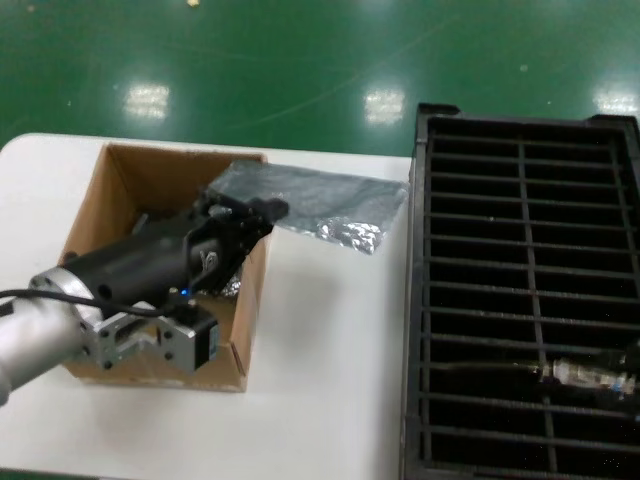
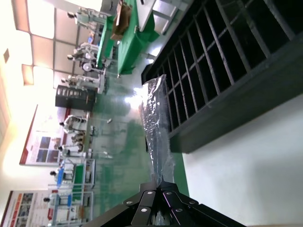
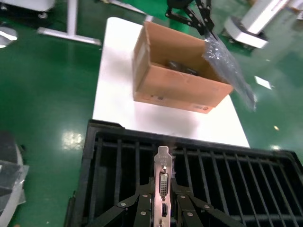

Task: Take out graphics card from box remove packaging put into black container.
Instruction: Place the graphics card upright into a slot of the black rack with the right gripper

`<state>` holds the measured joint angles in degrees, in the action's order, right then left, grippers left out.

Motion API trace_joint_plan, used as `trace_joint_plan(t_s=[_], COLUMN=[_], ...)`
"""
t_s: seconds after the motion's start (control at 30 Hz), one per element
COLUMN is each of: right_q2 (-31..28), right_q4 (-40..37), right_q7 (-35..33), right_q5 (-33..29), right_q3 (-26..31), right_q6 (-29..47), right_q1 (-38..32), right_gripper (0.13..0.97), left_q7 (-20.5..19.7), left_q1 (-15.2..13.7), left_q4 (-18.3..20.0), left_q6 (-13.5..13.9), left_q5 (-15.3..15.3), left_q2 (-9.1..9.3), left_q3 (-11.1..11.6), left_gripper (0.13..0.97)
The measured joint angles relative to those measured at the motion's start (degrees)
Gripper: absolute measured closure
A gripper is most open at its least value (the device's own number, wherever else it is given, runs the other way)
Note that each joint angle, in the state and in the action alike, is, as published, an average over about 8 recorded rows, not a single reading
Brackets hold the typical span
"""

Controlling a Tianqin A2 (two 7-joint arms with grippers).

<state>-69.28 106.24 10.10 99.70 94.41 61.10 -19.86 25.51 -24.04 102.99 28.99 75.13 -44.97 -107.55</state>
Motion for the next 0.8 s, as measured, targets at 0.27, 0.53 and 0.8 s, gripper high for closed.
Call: trace_joint_plan(t_s=[0.27, 0.53, 0.8], right_q2=[7.64, 14.57, 18.46], right_q4=[-1.1, -1.41, -2.72], right_q7=[4.78, 13.43, 23.6], right_q5=[-9.42, -22.32, -27.49], right_q3=[11.81, 22.39, 36.81], right_q6=[13.72, 25.18, 28.37], right_q1=[-19.47, -35.34, -48.84], right_gripper=[0.909, 0.909, 0.909], left_q7=[0.0, 0.0, 0.0], left_q1=[0.0, 0.0, 0.0], left_q4=[0.0, 0.0, 0.0], left_q6=[0.0, 0.0, 0.0], left_q5=[0.0, 0.0, 0.0], left_q2=[0.0, 0.0, 0.0], left_q3=[0.0, 0.0, 0.0], left_gripper=[0.958, 0.958, 0.958])
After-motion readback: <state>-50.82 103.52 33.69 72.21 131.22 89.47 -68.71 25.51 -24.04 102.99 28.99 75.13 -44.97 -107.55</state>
